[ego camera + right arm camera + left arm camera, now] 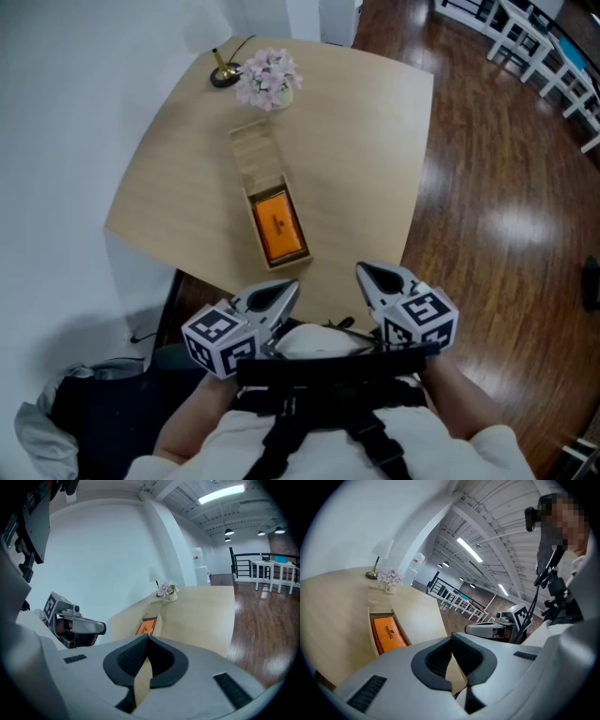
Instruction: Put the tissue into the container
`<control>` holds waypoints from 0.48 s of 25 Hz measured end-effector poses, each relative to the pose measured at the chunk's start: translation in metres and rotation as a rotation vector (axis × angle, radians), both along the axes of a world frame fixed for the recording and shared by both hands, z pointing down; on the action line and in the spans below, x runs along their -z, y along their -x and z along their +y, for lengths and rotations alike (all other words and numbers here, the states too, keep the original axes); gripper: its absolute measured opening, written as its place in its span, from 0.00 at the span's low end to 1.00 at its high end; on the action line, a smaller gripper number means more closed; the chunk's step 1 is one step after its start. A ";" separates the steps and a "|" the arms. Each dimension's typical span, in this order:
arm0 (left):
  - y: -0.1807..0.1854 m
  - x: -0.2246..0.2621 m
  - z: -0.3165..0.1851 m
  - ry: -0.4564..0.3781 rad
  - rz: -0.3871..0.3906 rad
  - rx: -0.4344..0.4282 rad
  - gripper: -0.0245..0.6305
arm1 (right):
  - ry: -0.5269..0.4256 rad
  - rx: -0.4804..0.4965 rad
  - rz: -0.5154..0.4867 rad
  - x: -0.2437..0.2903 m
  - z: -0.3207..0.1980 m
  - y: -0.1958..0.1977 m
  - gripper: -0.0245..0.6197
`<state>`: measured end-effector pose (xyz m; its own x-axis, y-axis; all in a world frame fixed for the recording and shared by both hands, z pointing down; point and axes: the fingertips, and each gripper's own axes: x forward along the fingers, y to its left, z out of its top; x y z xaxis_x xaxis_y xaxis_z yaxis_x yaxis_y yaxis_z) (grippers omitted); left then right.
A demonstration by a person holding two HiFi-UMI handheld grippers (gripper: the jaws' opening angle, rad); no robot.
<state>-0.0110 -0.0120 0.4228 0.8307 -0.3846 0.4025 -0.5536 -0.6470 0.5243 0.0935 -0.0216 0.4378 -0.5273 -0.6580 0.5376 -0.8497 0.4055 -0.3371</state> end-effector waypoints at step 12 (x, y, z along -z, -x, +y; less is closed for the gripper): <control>0.006 -0.003 0.001 0.008 0.012 0.008 0.04 | -0.005 0.015 0.047 -0.003 0.004 0.006 0.04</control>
<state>-0.0165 -0.0112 0.4258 0.8324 -0.3885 0.3952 -0.5525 -0.6382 0.5362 0.0877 -0.0180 0.4409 -0.5112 -0.6532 0.5586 -0.8584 0.4196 -0.2949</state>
